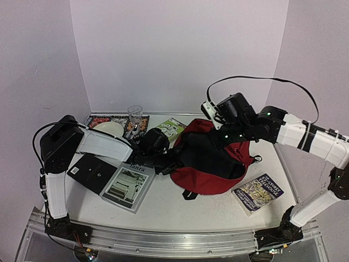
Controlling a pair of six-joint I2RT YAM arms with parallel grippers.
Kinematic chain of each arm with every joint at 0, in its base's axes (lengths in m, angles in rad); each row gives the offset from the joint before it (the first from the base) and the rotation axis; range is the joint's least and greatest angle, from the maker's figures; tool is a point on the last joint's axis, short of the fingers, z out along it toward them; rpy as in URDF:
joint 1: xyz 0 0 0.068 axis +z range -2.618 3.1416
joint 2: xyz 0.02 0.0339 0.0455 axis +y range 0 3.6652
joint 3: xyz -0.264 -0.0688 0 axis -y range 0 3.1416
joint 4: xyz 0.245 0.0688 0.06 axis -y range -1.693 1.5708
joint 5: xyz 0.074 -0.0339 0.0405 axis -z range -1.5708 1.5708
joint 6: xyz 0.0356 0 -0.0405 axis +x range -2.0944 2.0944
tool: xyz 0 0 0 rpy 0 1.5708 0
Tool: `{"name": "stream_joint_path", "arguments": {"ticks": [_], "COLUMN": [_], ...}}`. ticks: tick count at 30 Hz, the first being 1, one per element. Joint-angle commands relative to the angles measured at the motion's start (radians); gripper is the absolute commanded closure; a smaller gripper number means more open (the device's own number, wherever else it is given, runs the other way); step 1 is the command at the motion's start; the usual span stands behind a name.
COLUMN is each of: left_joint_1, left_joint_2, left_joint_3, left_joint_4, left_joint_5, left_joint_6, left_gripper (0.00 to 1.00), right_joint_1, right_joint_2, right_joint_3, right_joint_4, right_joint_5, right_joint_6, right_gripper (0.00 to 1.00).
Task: Pack the student bag
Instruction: Pick up the largest pocket of the bag from the student bag.
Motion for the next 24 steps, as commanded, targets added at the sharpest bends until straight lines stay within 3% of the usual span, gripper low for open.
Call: {"name": "stream_joint_path", "arguments": {"ticks": [1, 9, 15, 24], "left_joint_1": [-0.006, -0.007, -0.005, 0.025], "left_joint_2": [0.003, 0.019, -0.072, -0.262], "left_joint_3": [-0.014, -0.021, -0.014, 0.003], "left_joint_4": [0.019, 0.023, -0.004, -0.254], "left_joint_5": [-0.006, -0.004, -0.077, -0.205], "left_joint_6": [-0.008, -0.022, 0.025, 0.214], "left_gripper": [0.66, 0.69, 0.50, 0.33], "right_joint_1": [0.001, 0.000, 0.000, 0.000], "right_joint_2": [-0.124, -0.284, -0.259, -0.228], "right_joint_3": [0.045, -0.045, -0.052, -0.070], "right_joint_4": [0.002, 0.184, 0.207, 0.209], "right_joint_5": [0.083, 0.197, 0.211, 0.217], "right_joint_6": [-0.050, -0.074, -0.082, -0.077], "right_gripper": [1.00, 1.00, 1.00, 1.00]}}
